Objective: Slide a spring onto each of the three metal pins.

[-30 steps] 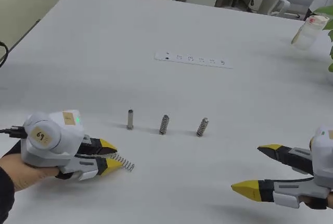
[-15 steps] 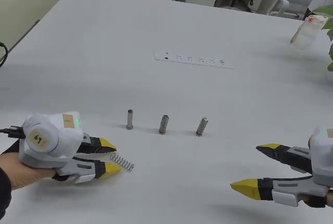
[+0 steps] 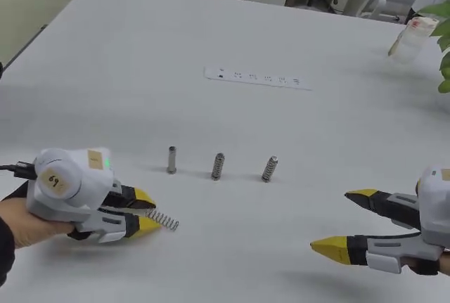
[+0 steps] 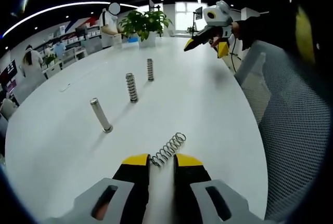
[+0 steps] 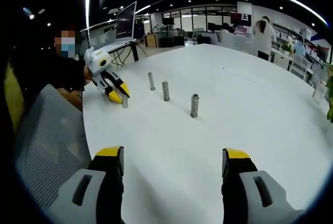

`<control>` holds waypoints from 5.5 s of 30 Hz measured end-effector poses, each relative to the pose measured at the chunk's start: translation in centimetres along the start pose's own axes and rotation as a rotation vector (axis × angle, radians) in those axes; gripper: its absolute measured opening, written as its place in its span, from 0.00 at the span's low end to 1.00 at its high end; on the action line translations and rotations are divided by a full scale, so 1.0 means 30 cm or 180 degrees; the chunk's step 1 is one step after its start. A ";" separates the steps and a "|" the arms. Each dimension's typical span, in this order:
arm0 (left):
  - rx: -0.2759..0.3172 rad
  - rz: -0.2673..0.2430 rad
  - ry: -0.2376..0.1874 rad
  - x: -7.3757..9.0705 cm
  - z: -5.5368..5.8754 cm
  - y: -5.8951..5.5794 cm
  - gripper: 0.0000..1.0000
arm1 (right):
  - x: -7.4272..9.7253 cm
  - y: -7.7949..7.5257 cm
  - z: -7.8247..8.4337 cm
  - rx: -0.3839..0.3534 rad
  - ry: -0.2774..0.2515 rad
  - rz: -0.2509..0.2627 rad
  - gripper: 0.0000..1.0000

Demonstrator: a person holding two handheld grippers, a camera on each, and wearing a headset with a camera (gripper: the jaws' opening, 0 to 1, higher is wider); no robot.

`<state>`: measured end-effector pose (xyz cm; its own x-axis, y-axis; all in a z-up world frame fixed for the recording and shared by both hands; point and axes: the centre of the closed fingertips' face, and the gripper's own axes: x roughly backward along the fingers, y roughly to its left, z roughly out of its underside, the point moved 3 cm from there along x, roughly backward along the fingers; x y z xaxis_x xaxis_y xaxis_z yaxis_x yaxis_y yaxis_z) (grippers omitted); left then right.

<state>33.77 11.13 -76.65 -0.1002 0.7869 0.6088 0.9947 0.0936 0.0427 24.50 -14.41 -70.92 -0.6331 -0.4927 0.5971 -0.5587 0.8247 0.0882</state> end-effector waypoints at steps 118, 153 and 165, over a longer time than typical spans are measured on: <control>-0.0095 0.0163 -0.0819 0.072 -0.275 -0.251 0.02 | -0.210 0.464 -0.284 0.1234 0.0176 -0.1676 0.09; -0.0066 0.0198 -0.0932 0.051 -0.306 -0.272 0.02 | -0.233 0.475 -0.262 0.1407 0.0677 -0.1803 0.08; -0.0020 0.0121 -0.0993 0.048 -0.315 -0.268 0.03 | -0.229 0.468 -0.275 0.1514 0.0820 -0.1785 0.08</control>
<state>25.85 5.75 -68.62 -0.0642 0.9391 0.3376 0.9979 0.0574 0.0301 25.42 2.85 -67.22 -0.0762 -0.6729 0.7358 -0.9652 0.2349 0.1149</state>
